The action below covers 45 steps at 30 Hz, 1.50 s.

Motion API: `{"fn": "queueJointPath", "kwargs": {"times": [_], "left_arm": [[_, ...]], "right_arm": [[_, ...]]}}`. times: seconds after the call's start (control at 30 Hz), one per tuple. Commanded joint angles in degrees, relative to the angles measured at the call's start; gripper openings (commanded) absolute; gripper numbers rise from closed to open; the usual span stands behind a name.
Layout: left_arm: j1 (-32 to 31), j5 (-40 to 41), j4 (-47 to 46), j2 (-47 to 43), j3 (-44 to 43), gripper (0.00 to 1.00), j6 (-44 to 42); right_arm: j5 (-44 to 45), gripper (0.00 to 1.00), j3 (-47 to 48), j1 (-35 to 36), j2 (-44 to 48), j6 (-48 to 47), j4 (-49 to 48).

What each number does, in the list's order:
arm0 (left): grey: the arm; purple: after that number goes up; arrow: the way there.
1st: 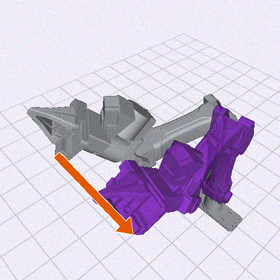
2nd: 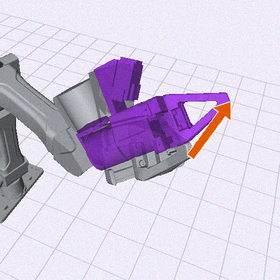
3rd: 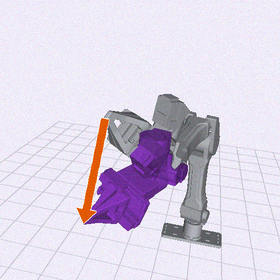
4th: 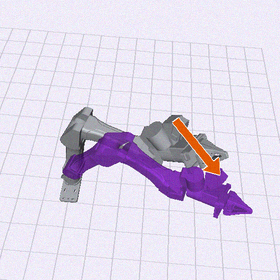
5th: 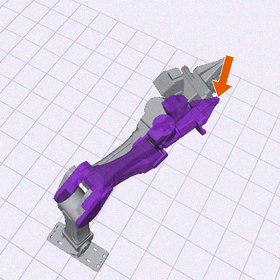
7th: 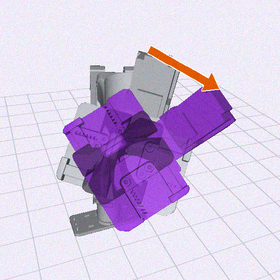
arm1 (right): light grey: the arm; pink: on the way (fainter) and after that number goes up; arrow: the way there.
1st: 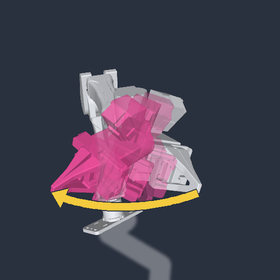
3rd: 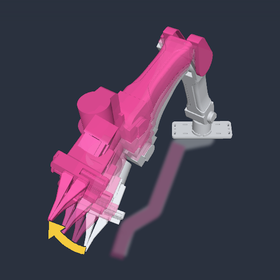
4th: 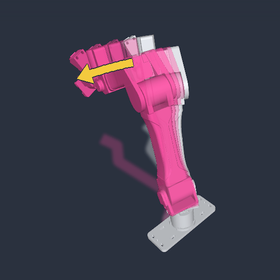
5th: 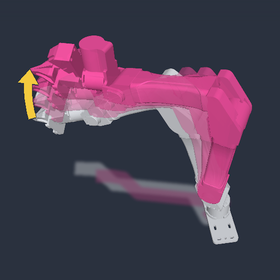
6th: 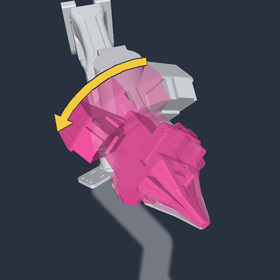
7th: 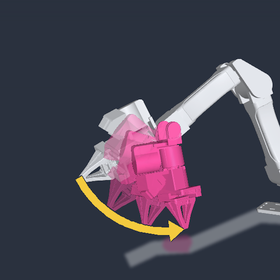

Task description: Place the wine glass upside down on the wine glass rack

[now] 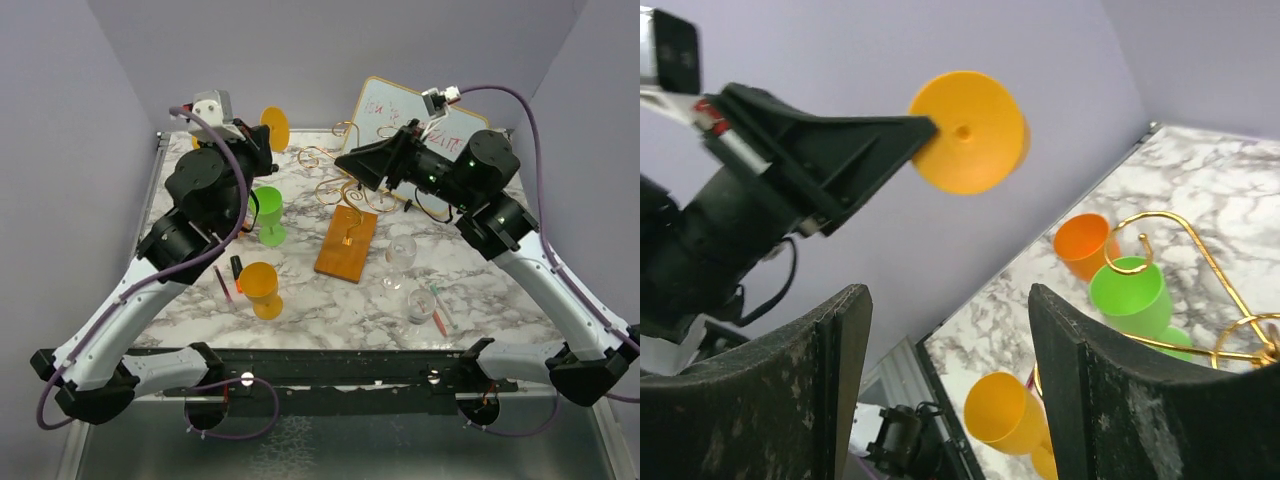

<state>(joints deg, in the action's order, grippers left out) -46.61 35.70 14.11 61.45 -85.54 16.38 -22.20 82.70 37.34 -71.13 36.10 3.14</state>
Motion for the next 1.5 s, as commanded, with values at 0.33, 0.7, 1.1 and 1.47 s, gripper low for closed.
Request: {"fn": "queueJointPath", "kwargs": {"times": [0.33,0.7,1.1,1.47], "left_arm": [[25.5,-40.5,-2.2,19.8,-10.9,0.00,14.9],[29.0,-57.2,1.8,25.4,-13.9,0.00,29.5],[29.1,-65.2,4.3,32.7,-17.8,0.00,37.2],[29.1,-71.5,2.7,34.5,-18.1,0.00,40.3]], "right_arm": [[7.2,0.68,-6.3,0.0,6.9,-5.0,4.2],[7.9,0.68,-6.2,0.0,6.8,-2.2,6.0],[11.3,0.68,-8.6,0.0,10.0,-0.1,6.4],[13.1,0.68,-9.3,-0.1,10.4,0.1,7.3]]}}
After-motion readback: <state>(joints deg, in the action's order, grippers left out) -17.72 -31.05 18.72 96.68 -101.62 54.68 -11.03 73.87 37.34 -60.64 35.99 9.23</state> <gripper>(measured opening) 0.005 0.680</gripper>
